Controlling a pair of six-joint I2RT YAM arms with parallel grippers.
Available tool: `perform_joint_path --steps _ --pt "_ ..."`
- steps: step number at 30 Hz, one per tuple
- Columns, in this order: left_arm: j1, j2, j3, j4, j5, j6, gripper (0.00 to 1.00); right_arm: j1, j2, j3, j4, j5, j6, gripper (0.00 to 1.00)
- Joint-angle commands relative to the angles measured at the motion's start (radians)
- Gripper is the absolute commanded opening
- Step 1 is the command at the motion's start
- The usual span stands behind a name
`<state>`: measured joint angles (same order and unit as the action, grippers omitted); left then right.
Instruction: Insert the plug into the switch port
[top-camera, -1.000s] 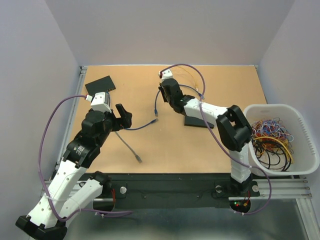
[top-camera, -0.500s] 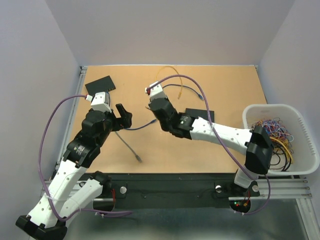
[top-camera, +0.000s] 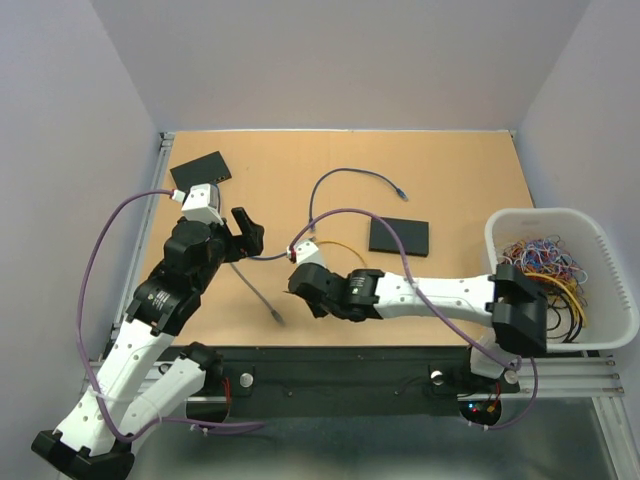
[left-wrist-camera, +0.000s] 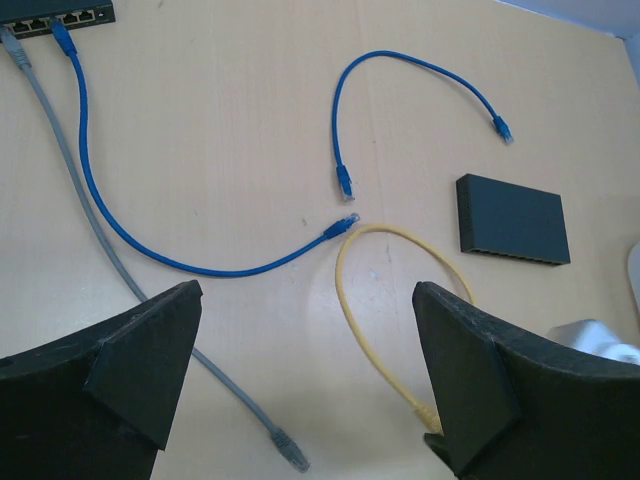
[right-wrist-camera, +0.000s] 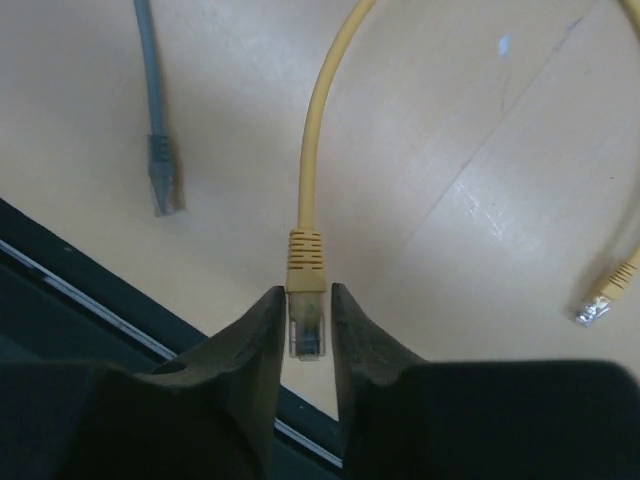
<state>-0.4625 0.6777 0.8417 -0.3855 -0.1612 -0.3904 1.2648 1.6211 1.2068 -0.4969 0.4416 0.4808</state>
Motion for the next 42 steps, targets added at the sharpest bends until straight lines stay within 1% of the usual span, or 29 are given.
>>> perform_joint_path --steps 1,2,3,4,8,9,12,14,15,17,18,21,22,23,24,25,26,27,29,30,35,39,42 --pt "0.005 -0.012 -0.004 0.030 -0.023 0.004 0.99 0.002 0.074 0.004 0.003 -0.058 0.099 0.59" --pt "0.005 -0.012 -0.006 0.030 -0.023 0.004 0.99 0.002 0.077 0.004 0.003 -0.058 0.099 0.59" --pt "0.005 -0.016 -0.007 0.030 -0.024 0.004 0.99 0.002 0.077 -0.007 0.017 -0.058 0.111 0.71" --pt "0.005 -0.017 -0.007 0.031 -0.024 0.002 0.99 0.002 0.063 -0.015 0.023 -0.060 0.113 0.75" --pt "0.005 -0.006 -0.007 0.034 -0.015 0.005 0.99 0.004 -0.012 -0.047 0.037 -0.011 0.111 0.84" --pt "0.005 0.000 -0.007 0.033 -0.014 0.008 0.99 0.002 -0.030 -0.053 0.038 0.005 0.101 0.88" --pt "0.005 0.006 -0.004 0.031 -0.015 0.001 0.98 0.002 -0.072 -0.058 0.052 0.044 0.064 0.92" --pt "0.005 0.006 -0.001 0.017 -0.024 -0.013 0.96 0.001 -0.066 -0.047 0.058 0.074 0.036 0.93" --pt "0.005 -0.001 0.005 -0.007 -0.035 -0.040 0.93 -0.001 -0.046 -0.038 0.060 0.113 0.015 0.95" --pt "0.004 -0.026 -0.009 -0.012 -0.015 -0.082 0.88 -0.013 -0.024 -0.021 0.066 0.144 -0.002 0.96" --pt "-0.001 -0.055 -0.030 -0.009 0.017 -0.128 0.85 -0.050 0.005 -0.001 0.072 0.149 -0.002 0.96" --pt "-0.039 -0.086 -0.065 -0.016 0.045 -0.200 0.85 -0.157 0.040 0.017 0.084 0.073 0.015 0.95" --pt "-0.059 -0.089 -0.079 -0.024 0.052 -0.237 0.85 -0.224 0.057 0.016 0.093 0.036 0.016 0.96" --pt "-0.086 -0.083 -0.085 -0.027 0.049 -0.257 0.85 -0.255 0.065 0.013 0.100 0.023 0.015 0.96" --pt "-0.141 -0.055 -0.092 -0.027 0.026 -0.272 0.85 -0.283 0.071 0.013 0.112 0.003 0.009 0.96" --pt "-0.177 -0.034 -0.104 -0.027 0.008 -0.304 0.86 -0.327 0.085 0.016 0.113 0.005 0.005 0.96" --pt "-0.204 -0.008 -0.111 -0.024 -0.010 -0.318 0.86 -0.341 0.091 0.017 0.113 0.006 0.002 0.96" --pt "-0.252 0.059 -0.127 -0.007 -0.026 -0.324 0.86 -0.366 0.092 0.016 0.115 0.005 -0.005 0.96" --pt "-0.278 0.129 -0.147 0.028 -0.014 -0.334 0.86 -0.380 0.089 0.005 0.113 0.002 -0.007 0.97" --pt "-0.292 0.179 -0.177 0.074 -0.008 -0.337 0.86 -0.386 0.083 -0.012 0.116 0.003 -0.005 0.97" --pt "-0.294 0.238 -0.266 0.217 -0.018 -0.349 0.86 -0.390 0.030 -0.096 0.116 -0.017 0.007 0.98" --pt "-0.295 0.305 -0.283 0.283 -0.024 -0.331 0.86 -0.390 -0.021 -0.177 0.115 -0.018 0.041 0.97" --pt "-0.295 0.357 -0.274 0.300 -0.032 -0.315 0.86 -0.390 -0.047 -0.232 0.115 0.003 0.065 0.96"
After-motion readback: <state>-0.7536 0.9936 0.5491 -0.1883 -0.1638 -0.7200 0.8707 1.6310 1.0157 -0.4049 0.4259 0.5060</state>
